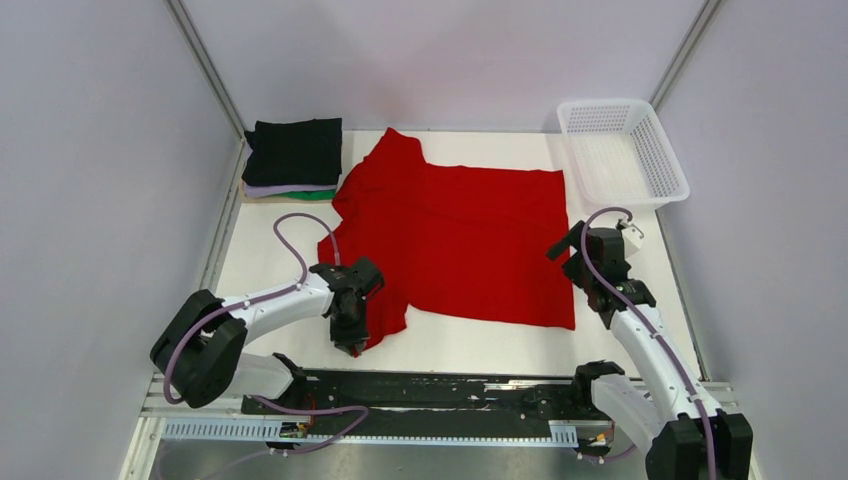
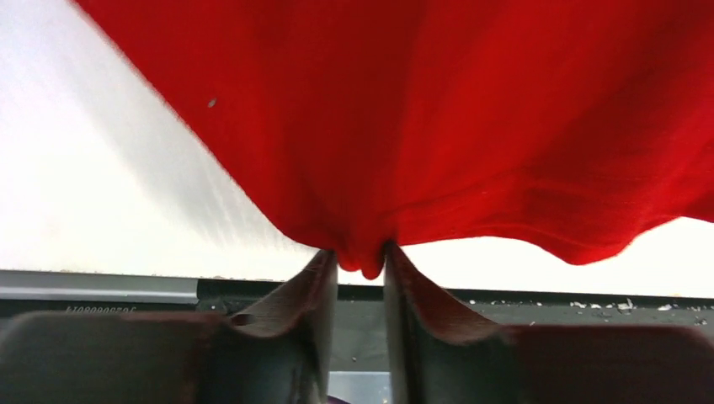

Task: Fold and stack the t-shirts
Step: Grab the side of the flattened tshirt closest away from the robot with both arms

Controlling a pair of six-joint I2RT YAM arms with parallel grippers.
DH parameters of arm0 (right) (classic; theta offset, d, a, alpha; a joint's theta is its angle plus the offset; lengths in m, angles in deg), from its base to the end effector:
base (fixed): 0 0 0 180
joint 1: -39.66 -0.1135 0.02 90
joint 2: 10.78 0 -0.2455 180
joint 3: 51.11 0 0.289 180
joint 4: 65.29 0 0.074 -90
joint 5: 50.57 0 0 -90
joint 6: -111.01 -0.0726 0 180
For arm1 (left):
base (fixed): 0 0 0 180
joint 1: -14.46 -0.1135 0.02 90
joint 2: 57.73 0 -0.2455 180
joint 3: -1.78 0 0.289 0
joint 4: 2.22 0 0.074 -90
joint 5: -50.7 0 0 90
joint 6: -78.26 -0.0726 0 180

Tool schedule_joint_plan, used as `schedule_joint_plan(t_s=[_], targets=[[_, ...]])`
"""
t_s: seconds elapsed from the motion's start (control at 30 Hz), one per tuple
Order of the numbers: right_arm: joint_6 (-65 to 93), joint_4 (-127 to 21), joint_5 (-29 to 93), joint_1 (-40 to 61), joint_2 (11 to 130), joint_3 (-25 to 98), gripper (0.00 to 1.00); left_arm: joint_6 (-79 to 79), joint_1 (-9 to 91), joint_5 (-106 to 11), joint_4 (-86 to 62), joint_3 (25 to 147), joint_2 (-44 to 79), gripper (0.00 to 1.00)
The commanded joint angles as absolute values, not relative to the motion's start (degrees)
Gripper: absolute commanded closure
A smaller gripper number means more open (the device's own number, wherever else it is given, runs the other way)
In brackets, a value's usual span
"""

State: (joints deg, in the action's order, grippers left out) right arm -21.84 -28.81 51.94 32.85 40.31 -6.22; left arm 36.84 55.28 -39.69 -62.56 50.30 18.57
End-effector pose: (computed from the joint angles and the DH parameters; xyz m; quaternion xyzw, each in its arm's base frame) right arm 0.2597 0.0152 0.1751 0.3232 0.8523 0.0769 0.4039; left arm 0.1679 -0.1457 0.0708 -0.0676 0.9976 -0.0140 0.0093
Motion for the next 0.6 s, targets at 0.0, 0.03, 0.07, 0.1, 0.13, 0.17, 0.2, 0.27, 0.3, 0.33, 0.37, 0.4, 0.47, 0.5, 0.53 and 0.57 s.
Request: schedule_joint_plan(t_s=[0.0,0.03,0.07,0.1,0.13,0.17,0.2,0.27,0.3,0.33,0.37,0.4,0.47,0.5,0.53,0.57], targets=[[-25.62,-23.31,53.71,33.37,38.77,-6.10,0.00,37.01,55.50,-36.21,-52.87,48.26,21.32,0.82],[-26.81,-21.11,54.14,33.49,38.60,-6.00,0.00,37.16,55.50,-36.00,-53.24,48.33,21.01,0.89],[-27.88,-18.80,54.41,33.57,38.30,-6.04,0.00,37.49,55.50,-35.77,-53.50,48.53,20.84,0.98],[-28.88,-16.78,54.41,33.68,38.04,-6.30,0.01,37.53,55.50,-35.78,-54.17,48.73,20.43,1.00],[-29.71,-14.97,54.17,33.89,37.74,-6.53,0.01,37.56,55.50,-35.87,-54.62,49.09,20.20,1.00],[-30.75,-13.17,54.11,34.01,37.54,-6.87,0.02,37.61,55.50,-36.01,-55.57,49.27,19.72,1.00],[-31.66,-11.97,54.05,34.10,37.31,-7.40,0.03,37.80,55.50,-36.50,-56.11,49.58,19.14,1.00],[-33.38,-11.38,53.82,34.13,36.83,-9.31,0.07,38.28,55.50,-37.23,-57.47,49.64,18.12,1.00],[-34.42,-11.35,53.44,34.16,36.77,-10.14,0.11,38.36,55.50,-37.52,-58.22,49.63,17.77,1.00],[-35.63,-11.30,52.80,34.17,36.89,-10.87,0.15,38.54,55.50,-38.00,-58.58,49.61,17.13,1.00],[-36.93,-11.37,52.12,34.18,37.11,-11.39,0.18,38.60,55.50,-38.30,-59.37,49.62,16.79,1.00],[-37.98,-11.42,51.37,34.21,37.46,-11.77,0.21,38.61,55.50,-38.79,-59.68,49.67,16.03,1.00],[-38.61,-11.47,50.70,34.19,38.37,-12.47,0.28,38.62,55.51,-40.01,-60.48,49.52,14.87,1.00],[-38.75,-11.35,50.68,34.21,38.69,-12.84,0.29,38.67,55.51,-40.84,-60.75,49.44,14.48,1.00],[-39.20,-11.41,50.72,34.19,39.03,-13.31,0.31,38.69,55.50,-41.21,-60.81,49.21,13.85,1.00],[-39.88,-11.65,51.05,34.19,39.39,-13.98,0.32,38.75,55.50,-41.98,-60.90,48.95,13.61,1.00]])
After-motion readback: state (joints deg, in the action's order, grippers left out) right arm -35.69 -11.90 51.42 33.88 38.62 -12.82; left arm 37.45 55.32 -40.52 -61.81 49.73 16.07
